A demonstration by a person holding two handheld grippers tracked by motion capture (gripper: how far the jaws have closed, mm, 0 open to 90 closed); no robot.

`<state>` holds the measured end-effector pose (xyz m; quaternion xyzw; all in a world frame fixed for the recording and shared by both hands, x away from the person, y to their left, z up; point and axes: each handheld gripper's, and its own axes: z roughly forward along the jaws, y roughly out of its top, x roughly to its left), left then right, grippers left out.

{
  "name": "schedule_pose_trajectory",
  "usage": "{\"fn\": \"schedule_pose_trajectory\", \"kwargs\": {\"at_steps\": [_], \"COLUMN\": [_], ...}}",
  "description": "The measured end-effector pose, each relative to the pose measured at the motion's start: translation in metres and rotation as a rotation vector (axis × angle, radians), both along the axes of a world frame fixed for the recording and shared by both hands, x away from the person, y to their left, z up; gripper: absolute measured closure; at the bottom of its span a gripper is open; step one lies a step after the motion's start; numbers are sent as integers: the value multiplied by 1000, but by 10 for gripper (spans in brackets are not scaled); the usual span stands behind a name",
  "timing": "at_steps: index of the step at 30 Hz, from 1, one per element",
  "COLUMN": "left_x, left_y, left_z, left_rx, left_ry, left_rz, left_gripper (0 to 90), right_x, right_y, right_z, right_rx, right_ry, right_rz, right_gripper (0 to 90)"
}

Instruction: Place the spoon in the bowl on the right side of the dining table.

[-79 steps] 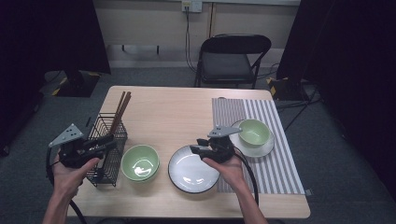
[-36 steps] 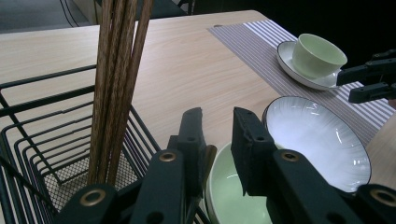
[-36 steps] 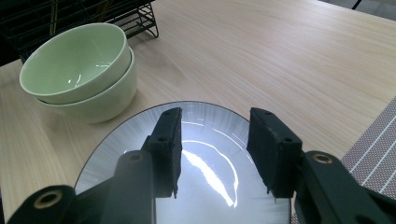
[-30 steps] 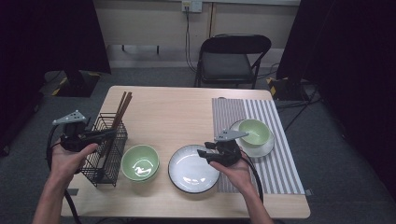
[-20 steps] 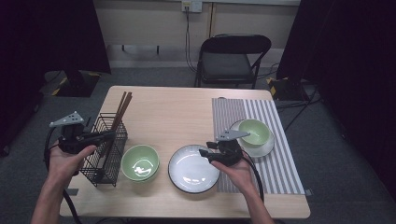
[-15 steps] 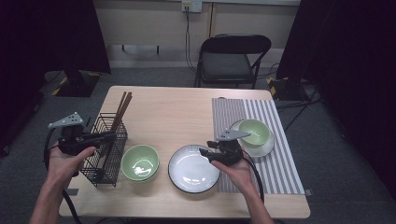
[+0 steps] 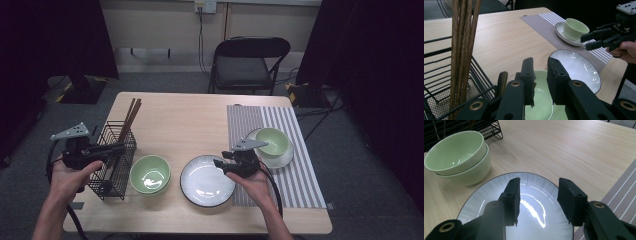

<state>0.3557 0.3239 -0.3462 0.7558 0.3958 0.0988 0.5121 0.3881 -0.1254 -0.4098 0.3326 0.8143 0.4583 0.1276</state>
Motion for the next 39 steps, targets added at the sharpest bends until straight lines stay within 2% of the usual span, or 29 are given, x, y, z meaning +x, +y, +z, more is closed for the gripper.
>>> {"fn": "schedule_pose_trajectory", "kwargs": {"at_steps": [5,8,9,10,12,17,20,23,29,32,36,39], "left_x": [-4,-7,-8,-8,-9,-15,-19,-24,-28,-31,-34,-35], "left_y": [1,2,2,2,2,3,4,4,2,2,1,3], "left_z": [0,-1,-1,-3,-8,-15,-16,-17,-20,-22,-27,-28], "left_rx": [4,-12,5,26,37,38,40,27,33,55,54,69], "left_ry": [-13,-14,-8,3,13,9,3,-1,-9,-19,-3,-9], "left_rz": [-19,-29,-30,-28,-15,-5,-12,-1,13,17,37,35], "left_gripper": [747,741,735,728,719,724,722,715,701,685,671,670], "right_x": [0,0,0,0,0,0,0,0,-1,-1,-1,-1], "right_y": [0,-1,-1,-1,-1,-1,-1,-1,-2,-3,-3,-2], "right_z": [0,0,0,0,0,0,0,0,0,1,1,0], "right_rx": [-2,-4,-5,-6,-6,-8,-7,-5,-6,-3,-3,-9], "right_ry": [3,3,2,4,2,2,1,1,1,-1,0,1], "right_rz": [-2,-6,-7,-8,-11,-12,-13,-14,-12,-14,-17,-11], "right_gripper": [528,524,523,523,524,525,526,526,526,527,526,525]}}
